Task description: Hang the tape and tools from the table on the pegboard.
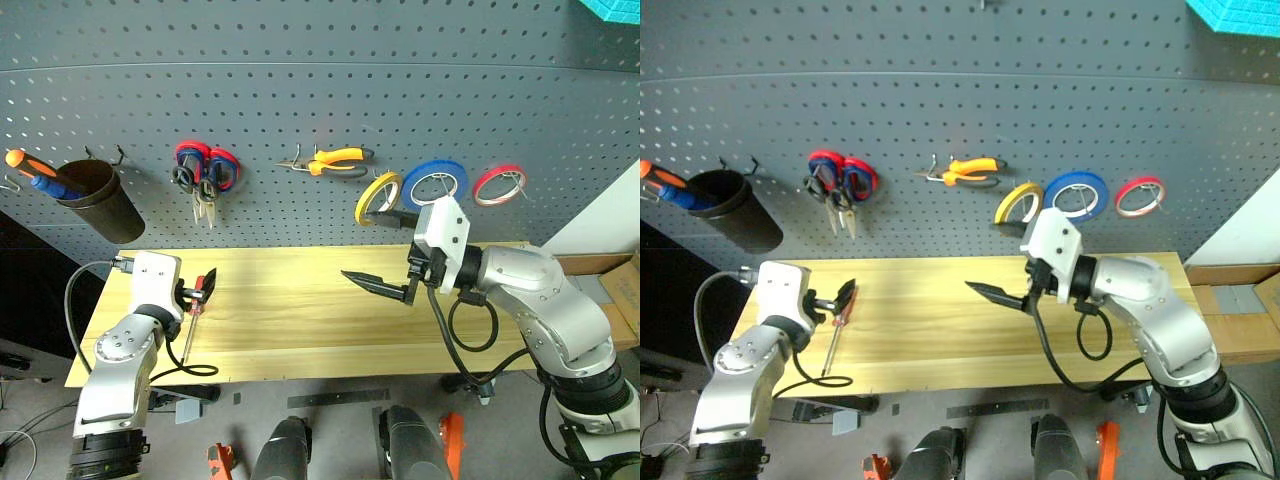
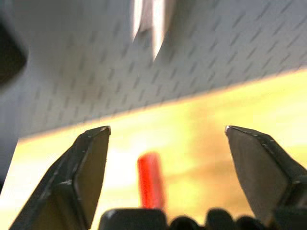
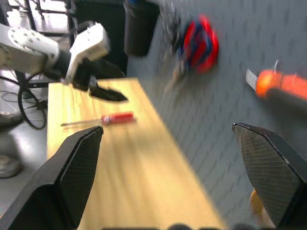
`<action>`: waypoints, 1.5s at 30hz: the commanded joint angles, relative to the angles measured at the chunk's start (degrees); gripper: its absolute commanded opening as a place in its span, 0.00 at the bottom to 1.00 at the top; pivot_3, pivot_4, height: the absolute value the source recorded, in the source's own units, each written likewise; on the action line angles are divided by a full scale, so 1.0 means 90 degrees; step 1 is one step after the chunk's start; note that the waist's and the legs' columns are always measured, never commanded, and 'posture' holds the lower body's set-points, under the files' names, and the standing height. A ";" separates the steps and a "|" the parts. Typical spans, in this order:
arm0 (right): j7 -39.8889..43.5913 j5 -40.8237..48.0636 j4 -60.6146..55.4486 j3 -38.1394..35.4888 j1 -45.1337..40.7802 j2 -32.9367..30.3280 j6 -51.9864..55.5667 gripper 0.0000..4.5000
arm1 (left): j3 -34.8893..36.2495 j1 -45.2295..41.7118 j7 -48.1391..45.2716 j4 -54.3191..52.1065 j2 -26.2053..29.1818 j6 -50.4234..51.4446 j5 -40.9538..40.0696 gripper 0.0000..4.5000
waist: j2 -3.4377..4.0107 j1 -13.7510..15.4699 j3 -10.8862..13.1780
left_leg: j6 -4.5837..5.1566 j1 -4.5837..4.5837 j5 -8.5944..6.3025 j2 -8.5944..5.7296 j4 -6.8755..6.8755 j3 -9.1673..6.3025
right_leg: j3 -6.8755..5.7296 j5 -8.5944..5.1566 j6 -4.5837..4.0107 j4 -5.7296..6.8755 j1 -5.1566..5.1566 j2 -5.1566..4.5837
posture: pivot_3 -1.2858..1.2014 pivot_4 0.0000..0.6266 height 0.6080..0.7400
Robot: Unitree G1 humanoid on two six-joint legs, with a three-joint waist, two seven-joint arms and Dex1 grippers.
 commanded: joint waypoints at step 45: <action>-0.2282 -0.0096 -0.0239 0.0950 -0.1224 0.1869 0.2873 1.00 | -0.0710 -0.3090 -0.0207 0.5317 0.0585 0.0279 0.0423 0.18 | 0.0034 -0.0342 0.0259 | 0.0014 -0.0006 -0.0008 -0.0002 -0.0006 0.0001 | 0.0006 0.0000 0.0000 0.0008 -0.0021 0.0002 | 0.46 0.50 1.00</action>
